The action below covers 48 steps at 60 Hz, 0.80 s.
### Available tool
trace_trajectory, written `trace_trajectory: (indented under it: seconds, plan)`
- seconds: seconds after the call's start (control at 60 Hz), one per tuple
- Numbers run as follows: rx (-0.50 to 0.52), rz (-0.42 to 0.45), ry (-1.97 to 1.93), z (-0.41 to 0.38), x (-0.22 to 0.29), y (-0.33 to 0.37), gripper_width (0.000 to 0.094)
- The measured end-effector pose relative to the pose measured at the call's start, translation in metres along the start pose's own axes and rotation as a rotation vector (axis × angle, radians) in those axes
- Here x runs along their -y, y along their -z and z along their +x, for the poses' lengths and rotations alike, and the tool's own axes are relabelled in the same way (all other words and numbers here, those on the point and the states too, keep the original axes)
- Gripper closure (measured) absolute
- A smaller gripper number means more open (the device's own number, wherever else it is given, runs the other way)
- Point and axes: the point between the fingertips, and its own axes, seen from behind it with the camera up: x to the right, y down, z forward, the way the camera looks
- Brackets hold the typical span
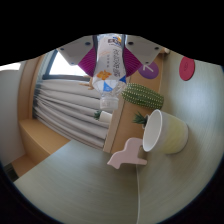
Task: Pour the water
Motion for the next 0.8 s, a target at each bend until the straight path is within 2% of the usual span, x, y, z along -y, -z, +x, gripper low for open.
trace_trajectory:
  seconds: [0.167,0.3,0.433,0.633,0.8]
  plan:
    - [0.014,0.083,0.301,-0.021,0.033,-0.013,0.062]
    - [-0.03,0.157,0.542,-0.029,0.056,-0.022,0.0617]
    - [-0.022,0.187,0.668,-0.039,0.064,-0.027,0.0621]
    - [-0.033,0.15,0.569,-0.028,0.056,-0.031,0.0619]
    - [-0.069,0.019,0.08,0.026,0.024,-0.031,0.0618]
